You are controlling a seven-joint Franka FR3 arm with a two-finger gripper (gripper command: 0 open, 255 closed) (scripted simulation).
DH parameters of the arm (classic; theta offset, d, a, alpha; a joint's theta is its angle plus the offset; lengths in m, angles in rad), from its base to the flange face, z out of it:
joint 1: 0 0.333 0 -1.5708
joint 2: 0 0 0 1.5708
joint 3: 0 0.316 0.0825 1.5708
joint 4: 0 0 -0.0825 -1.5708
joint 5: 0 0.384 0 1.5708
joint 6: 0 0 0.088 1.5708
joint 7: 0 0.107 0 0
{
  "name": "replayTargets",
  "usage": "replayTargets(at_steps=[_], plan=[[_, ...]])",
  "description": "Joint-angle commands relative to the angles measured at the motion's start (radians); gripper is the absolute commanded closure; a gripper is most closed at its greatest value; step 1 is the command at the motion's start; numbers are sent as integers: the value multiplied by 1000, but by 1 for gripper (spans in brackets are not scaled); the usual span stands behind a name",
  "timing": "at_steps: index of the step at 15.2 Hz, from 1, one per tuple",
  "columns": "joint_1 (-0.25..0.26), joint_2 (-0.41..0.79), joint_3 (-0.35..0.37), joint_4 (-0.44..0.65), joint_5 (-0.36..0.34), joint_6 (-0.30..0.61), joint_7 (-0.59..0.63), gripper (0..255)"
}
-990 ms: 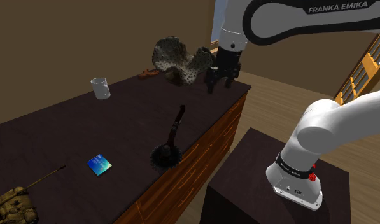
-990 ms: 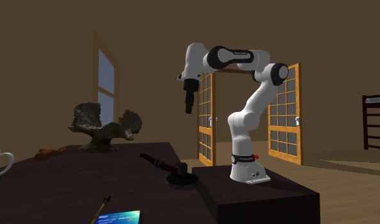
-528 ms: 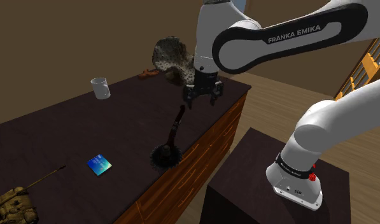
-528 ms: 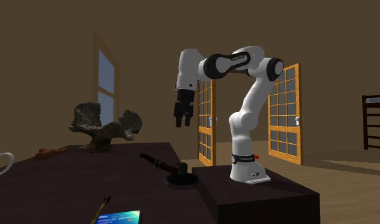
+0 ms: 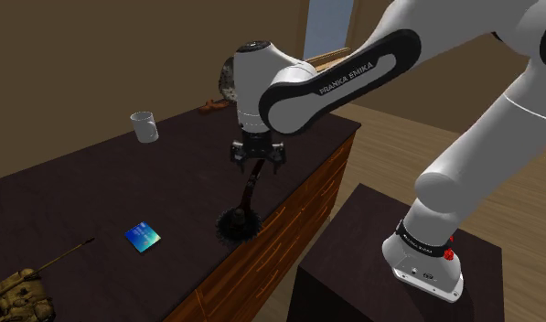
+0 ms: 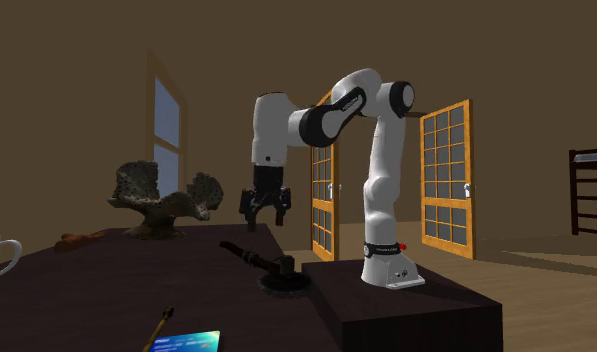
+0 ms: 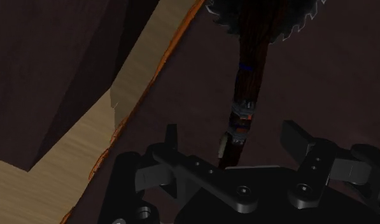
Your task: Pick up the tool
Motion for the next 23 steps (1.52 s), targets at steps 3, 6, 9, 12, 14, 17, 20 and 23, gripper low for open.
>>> replayTargets(at_steps=[3,6,9,12,14,17,20,23], plan=[[-38,206,58,89,-184,19,287,0],[-29,240,51,73,-220,53,316,0],[-22,277,45,59,-261,86,347,0],[-17,296,40,53,-283,103,364,0],[-16,298,40,56,-284,100,366,255],[-16,298,40,55,-284,101,366,255],[-16,298,40,55,-284,101,366,255],[-21,284,43,57,-269,92,353,255]])
